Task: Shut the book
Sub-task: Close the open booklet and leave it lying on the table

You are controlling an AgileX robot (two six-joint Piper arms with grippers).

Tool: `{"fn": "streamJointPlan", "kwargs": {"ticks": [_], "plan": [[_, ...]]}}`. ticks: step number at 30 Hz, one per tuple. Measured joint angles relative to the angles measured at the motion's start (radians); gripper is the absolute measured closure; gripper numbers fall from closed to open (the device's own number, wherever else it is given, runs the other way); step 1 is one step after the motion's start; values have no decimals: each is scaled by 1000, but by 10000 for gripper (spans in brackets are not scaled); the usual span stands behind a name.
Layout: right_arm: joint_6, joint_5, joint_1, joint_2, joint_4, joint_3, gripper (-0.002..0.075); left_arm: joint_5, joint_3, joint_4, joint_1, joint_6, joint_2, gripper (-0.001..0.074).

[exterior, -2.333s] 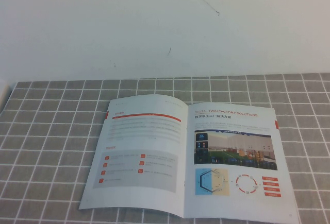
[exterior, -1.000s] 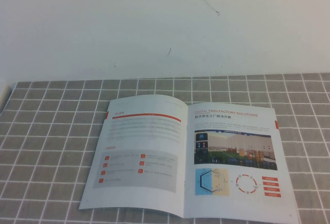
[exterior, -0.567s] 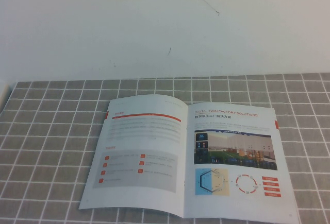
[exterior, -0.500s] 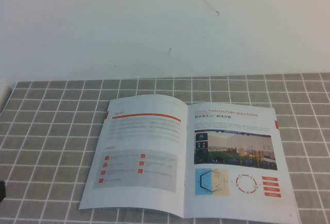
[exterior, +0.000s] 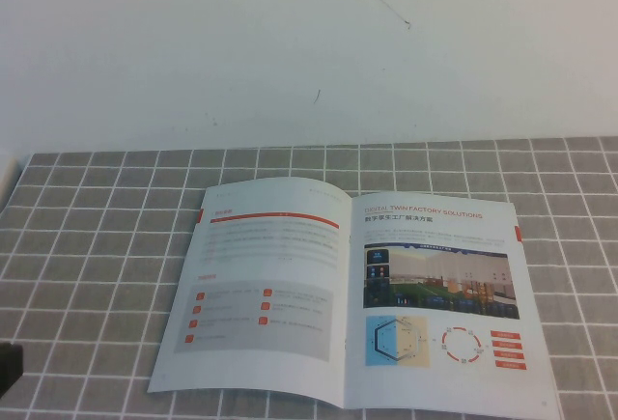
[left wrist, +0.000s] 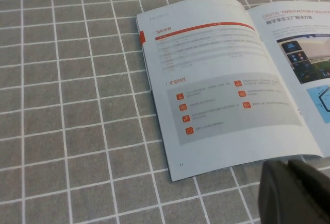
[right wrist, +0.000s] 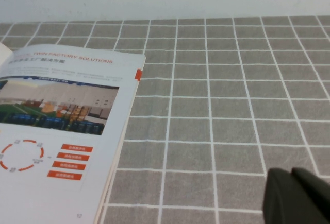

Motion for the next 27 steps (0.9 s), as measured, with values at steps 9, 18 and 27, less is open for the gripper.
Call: {"fn": "streamJointPlan", "kwargs": {"ticks": [9,18,27], "plan": [[-6,-338,0,0,-29,7,727,-51,0,-18,0,17,0,738],[95,-930,0,0,62,7,727,-127,0,-64,0,45,0,738],[171,-1232,0,-2,91,7,727,-135,0,-92,0,106,0,738]]}}
